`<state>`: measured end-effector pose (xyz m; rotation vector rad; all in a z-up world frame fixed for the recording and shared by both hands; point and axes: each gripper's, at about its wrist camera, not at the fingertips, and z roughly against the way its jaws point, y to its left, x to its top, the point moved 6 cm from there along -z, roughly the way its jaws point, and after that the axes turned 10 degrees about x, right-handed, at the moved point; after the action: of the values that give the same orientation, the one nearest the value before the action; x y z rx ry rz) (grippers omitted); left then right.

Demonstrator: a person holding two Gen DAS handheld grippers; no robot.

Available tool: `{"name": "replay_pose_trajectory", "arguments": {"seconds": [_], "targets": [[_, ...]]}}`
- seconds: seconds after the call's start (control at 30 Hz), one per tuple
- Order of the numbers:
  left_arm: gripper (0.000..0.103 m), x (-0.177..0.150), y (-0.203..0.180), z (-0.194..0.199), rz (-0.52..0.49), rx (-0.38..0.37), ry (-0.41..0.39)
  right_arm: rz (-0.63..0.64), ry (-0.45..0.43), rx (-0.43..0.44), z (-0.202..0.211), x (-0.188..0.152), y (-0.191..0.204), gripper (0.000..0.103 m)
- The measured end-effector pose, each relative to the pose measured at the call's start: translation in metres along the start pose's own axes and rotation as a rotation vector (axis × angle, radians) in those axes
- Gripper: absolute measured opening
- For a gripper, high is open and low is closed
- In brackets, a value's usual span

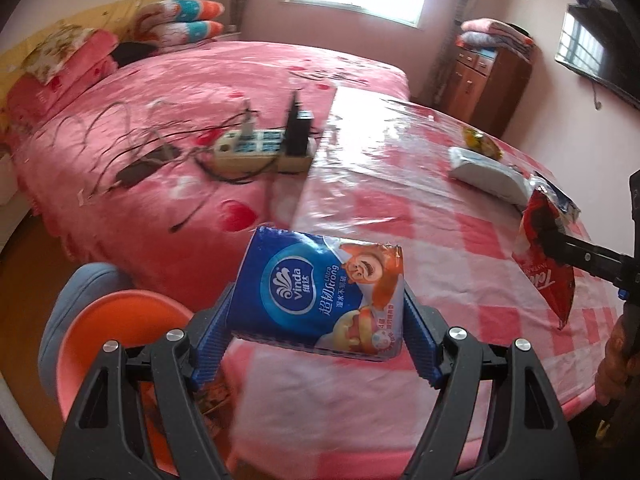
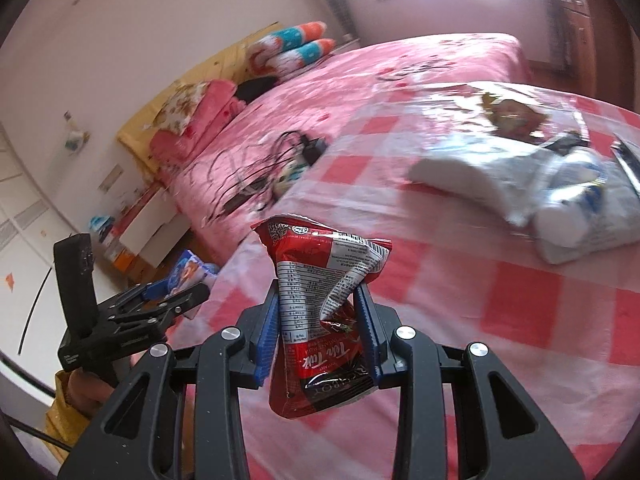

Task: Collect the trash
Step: 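Carry the tissue pack and snack bag to the orange bucket and release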

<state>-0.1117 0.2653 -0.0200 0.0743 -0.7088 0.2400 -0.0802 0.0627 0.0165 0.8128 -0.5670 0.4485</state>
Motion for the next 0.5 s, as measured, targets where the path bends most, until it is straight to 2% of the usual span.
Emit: {"name": "replay_pose_trajectory", "arguments": {"seconds": [0.5], "targets": [[0.076, -0.040, 0.099, 0.004, 0.130, 0.132, 0.035, 0.154, 0.186, 0.160, -0.089, -0.008, 0.118, 0.037]]}}
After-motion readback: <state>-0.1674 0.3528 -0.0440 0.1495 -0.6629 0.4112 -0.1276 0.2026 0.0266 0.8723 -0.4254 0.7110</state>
